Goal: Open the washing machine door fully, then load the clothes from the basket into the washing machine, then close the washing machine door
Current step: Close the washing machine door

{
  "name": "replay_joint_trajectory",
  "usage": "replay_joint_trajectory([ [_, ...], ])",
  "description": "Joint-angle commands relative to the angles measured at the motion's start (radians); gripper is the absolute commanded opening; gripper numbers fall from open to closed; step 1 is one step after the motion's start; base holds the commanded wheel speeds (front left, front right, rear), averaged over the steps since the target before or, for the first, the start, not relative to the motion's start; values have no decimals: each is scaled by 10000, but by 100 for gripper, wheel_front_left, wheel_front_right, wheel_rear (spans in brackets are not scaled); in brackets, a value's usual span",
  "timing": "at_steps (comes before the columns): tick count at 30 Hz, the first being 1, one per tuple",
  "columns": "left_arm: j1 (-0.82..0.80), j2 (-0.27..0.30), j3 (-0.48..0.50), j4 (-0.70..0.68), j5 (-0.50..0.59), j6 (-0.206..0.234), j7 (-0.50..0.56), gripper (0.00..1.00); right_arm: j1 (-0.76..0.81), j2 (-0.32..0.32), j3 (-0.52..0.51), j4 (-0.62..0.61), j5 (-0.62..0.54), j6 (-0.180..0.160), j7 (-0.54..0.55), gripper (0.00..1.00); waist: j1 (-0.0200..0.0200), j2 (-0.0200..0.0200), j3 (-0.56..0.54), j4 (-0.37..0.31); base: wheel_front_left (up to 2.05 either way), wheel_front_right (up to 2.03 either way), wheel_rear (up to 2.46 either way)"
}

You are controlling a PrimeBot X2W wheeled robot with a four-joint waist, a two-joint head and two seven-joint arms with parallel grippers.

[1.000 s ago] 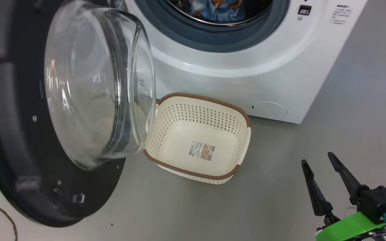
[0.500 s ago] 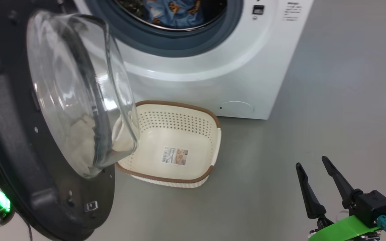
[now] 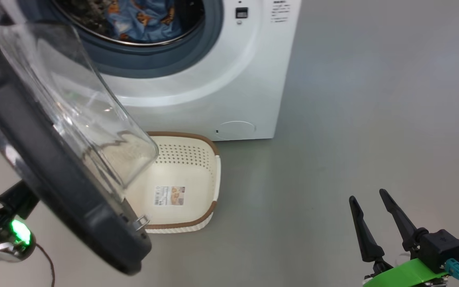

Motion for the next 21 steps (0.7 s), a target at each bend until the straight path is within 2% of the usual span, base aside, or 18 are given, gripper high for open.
replay_joint_trajectory([
  [1, -638, 238, 273, -181, 156, 42, -76, 0, -423, 12, 261, -177, 25, 63, -123, 100, 0, 0, 77, -415, 0, 0, 0],
  [9, -1256, -199, 78, 312, 452, -67, -497, 0, -678, 99, 303, -3, 71, 63, -279, 100, 0, 0, 236, -1105, 0, 0, 0],
  [21, -2467, -711, 53, 1589, 806, -556, -1091, 0, -1022, 208, 489, 352, 182, 63, -484, 100, 0, 0, 477, -2133, 0, 0, 0],
])
